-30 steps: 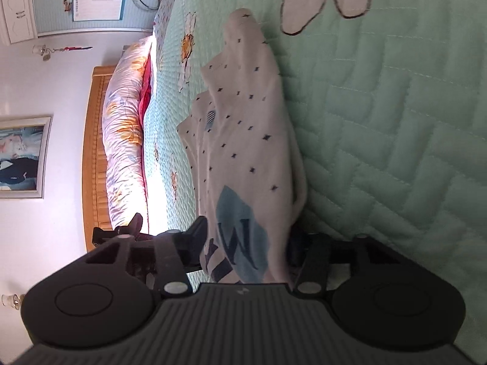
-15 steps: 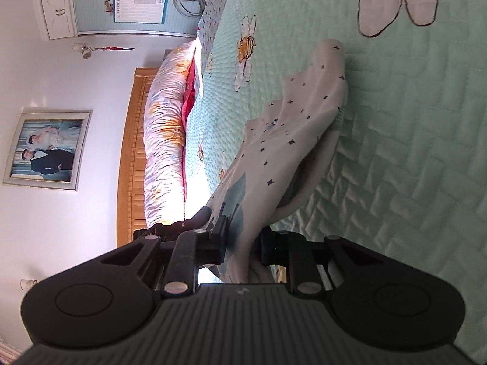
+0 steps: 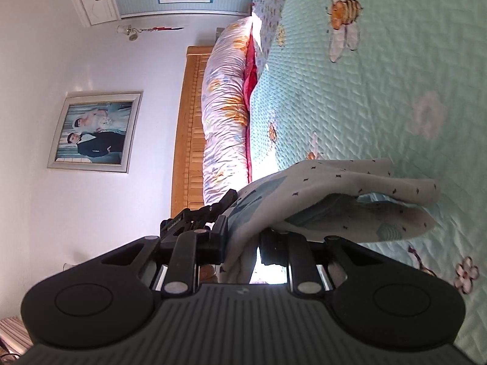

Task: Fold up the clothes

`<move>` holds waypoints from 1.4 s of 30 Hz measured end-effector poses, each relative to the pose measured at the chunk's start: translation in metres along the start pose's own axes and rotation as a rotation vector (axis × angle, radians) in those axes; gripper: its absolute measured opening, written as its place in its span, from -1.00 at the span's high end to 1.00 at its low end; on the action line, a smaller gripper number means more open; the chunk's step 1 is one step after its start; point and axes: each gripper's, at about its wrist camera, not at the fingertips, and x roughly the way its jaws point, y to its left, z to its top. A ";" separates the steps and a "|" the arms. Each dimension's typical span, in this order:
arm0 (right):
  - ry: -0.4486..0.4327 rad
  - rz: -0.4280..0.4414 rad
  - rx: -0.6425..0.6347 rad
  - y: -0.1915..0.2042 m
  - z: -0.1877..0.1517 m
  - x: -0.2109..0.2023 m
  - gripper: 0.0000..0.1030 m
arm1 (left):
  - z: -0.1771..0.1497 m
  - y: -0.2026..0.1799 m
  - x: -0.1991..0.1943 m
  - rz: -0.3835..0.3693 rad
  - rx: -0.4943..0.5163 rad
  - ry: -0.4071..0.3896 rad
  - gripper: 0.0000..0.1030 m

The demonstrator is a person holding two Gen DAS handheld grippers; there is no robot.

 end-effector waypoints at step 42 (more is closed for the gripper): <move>0.401 -0.427 -0.266 -0.089 -0.047 0.231 0.91 | -0.168 0.148 -0.094 0.390 -0.291 -0.458 -0.07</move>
